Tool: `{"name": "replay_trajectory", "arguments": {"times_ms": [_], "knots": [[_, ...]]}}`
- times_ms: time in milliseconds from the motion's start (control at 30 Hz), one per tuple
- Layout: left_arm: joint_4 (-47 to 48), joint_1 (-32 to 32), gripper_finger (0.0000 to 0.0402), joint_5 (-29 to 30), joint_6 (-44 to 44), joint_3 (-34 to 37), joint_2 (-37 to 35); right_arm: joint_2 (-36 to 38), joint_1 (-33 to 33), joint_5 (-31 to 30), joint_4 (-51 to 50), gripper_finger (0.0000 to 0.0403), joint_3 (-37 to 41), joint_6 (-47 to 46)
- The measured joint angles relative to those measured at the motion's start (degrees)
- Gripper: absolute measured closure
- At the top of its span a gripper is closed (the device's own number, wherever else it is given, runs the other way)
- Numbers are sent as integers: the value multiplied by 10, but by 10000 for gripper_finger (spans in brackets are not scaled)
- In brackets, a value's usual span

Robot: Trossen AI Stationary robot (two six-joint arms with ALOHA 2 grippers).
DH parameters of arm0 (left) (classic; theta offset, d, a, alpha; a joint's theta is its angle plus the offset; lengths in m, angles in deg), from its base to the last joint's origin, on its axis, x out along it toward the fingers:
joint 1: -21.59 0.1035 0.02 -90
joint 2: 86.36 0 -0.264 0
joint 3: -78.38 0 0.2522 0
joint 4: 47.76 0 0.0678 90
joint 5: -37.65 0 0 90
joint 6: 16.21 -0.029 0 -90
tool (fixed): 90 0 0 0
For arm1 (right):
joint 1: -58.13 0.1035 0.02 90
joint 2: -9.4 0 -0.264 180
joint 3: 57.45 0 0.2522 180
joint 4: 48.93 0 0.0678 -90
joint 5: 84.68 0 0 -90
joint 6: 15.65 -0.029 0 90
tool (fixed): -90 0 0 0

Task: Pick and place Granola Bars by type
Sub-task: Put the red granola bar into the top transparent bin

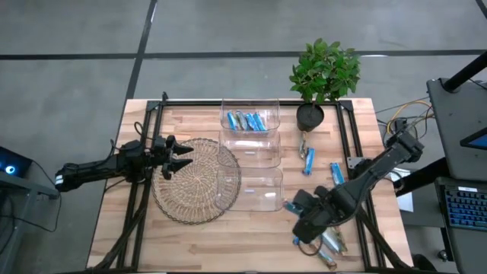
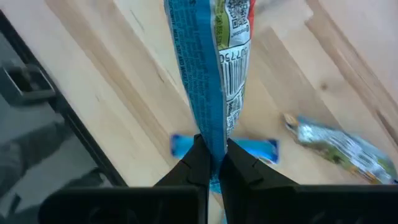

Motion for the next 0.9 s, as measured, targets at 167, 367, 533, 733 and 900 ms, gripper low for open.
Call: {"name": "replay_trajectory", "arguments": {"times_ms": [167,367,533,733,900], "knots": [[0,0,140,0,0,0,0,-65,-47,-33,-2,394,-82,-23],[0,0,140,0,0,0,0,-145,-118,-104,-4,395,-183,-28],[0,0,140,0,0,0,0,-212,-185,-171,-25,395,-270,-18],[0,0,140,0,0,0,0,-296,-273,-191,-99,395,-383,32],[0,0,140,0,0,0,0,-345,-333,-248,-127,395,-454,68]]}}
